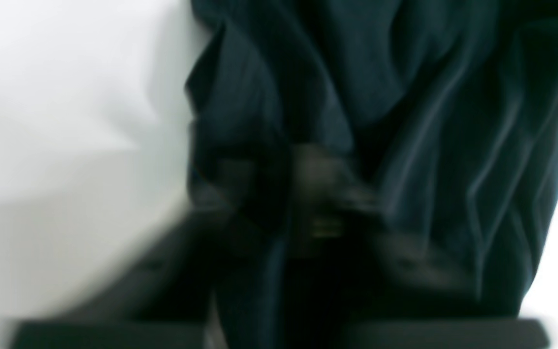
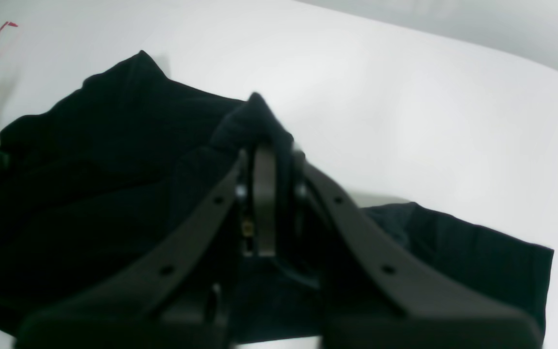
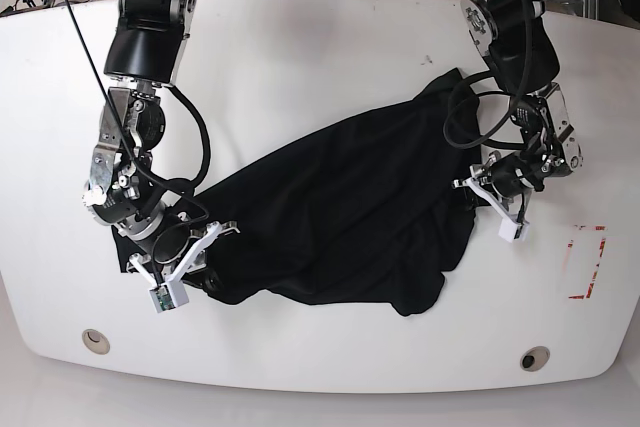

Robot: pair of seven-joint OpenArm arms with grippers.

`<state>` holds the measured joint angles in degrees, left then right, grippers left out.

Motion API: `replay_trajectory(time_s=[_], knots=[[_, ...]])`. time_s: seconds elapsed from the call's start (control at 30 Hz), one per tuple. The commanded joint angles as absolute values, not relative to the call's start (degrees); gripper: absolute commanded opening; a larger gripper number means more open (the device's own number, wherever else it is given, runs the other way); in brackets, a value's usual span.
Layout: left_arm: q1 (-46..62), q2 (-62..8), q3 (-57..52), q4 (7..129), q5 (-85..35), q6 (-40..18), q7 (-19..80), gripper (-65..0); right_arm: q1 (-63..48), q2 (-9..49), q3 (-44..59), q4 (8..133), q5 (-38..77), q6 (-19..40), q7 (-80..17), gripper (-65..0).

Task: Fold the T-shirt properly

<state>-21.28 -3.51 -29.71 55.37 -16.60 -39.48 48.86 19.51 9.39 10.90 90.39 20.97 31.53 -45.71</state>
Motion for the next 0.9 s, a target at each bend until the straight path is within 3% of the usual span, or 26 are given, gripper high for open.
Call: replay_trajectory(time_s=[0.0,0.47,0.87], knots=[[-22.8,-4.0,-29.2,55.8,-16.7,-39.7,49.5,-64.7,21.3,9.8,11.1,91.7,21.8,31.5,-44.4,-63.5],[-22.3,-3.3,-30.8,58.3,-16.1,-40.0,49.7,-64.8,21.4,9.7,11.2,91.8,21.6,31.4,-44.6,-63.7],[-21.1,-2.8,-30.0,68.7,-16.9,-40.0,53.6,-65.0,21.4,10.1,11.8,91.8,21.8,31.5,-44.7,-64.1]])
